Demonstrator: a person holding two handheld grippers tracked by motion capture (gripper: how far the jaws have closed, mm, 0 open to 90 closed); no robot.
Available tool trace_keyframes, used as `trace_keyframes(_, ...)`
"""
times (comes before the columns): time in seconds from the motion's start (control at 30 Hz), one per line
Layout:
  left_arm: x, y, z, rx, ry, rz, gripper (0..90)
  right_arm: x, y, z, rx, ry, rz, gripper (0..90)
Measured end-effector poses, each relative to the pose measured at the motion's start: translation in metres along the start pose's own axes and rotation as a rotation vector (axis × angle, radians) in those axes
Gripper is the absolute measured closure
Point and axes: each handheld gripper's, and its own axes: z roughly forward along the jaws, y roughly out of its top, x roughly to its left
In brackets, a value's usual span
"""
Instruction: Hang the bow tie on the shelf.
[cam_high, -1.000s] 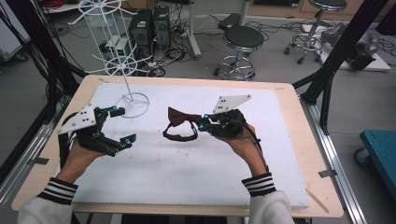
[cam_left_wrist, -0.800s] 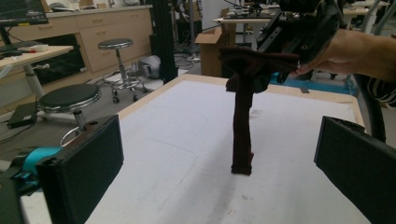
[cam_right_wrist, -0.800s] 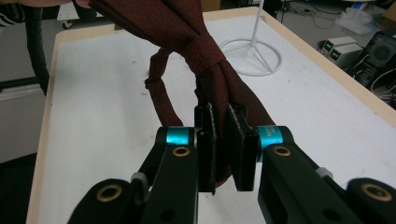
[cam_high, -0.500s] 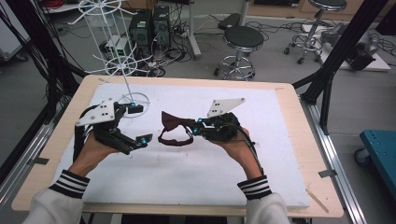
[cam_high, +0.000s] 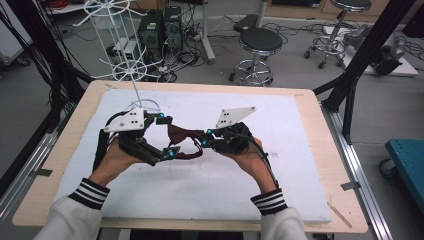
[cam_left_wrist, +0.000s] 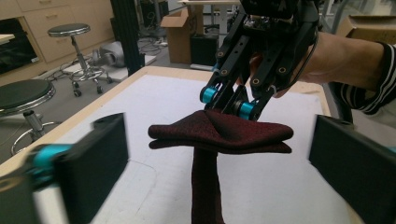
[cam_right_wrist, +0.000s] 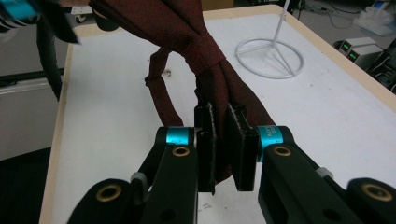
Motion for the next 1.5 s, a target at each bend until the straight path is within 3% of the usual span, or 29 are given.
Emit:
trace_keyframes(0.1, 0.000, 0.001, 0.001, 0.001, -0.012, 0.001, 20.7, 0.000, 0.000, 0.001, 0.002, -0.001, -0.006, 82.9)
trace_keyframes(0.2, 0.000, 0.001, 0.001, 0.004, -0.018, 0.012, 33.7, 0.001, 0.001, 0.001, 0.000, 0.002, -0.006, 82.9)
trace_keyframes(0.3, 0.000, 0.001, 0.001, 0.012, -0.024, 0.003, 36.8, 0.001, 0.000, 0.001, 0.002, -0.001, -0.007, 82.9)
trace_keyframes(0.37, 0.001, 0.001, -0.001, 0.010, -0.036, 0.003, 44.2, 0.000, 0.000, 0.000, 0.007, -0.005, -0.005, 82.8)
trace_keyframes(0.43, 0.000, 0.002, -0.002, 0.011, -0.030, 0.006, 57.4, 0.000, 0.000, -0.001, -0.002, -0.009, -0.002, 82.8)
trace_keyframes(0.5, -0.001, 0.002, -0.003, 0.007, -0.022, 0.020, 64.6, 0.000, 0.000, 0.000, -0.002, -0.003, -0.001, 82.8)
trace_keyframes(0.6, -0.003, 0.002, -0.003, 0.014, 0.006, 0.005, 72.2, 0.000, 0.000, 0.000, 0.005, -0.003, -0.003, 82.8)
trace_keyframes(0.93, -0.004, -0.001, -0.005, 0.009, 0.034, -0.001, 77.3, 0.001, -0.003, 0.002, -0.019, 0.008, 0.003, 81.6)
trace_keyframes(1.07, -0.004, -0.001, -0.005, 0.013, 0.042, 0.003, 77.5, 0.001, -0.005, 0.003, -0.032, 0.013, 0.004, 77.3)
trace_keyframes(1.17, -0.003, -0.001, -0.006, 0.016, 0.047, -0.004, 77.6, 0.003, -0.007, 0.003, -0.081, -0.008, 0.032, 24.5)
trace_keyframes(1.23, -0.002, -0.002, -0.007, 0.016, 0.051, -0.003, 77.7, 0.004, -0.008, 0.003, -0.090, -0.031, 0.022, 1.2)
trace_keyframes(1.5, 0.001, -0.001, -0.016, 0.006, 0.086, -0.007, 77.7, 0.003, -0.021, -0.017, -0.189, -0.074, 0.069, 0.6)
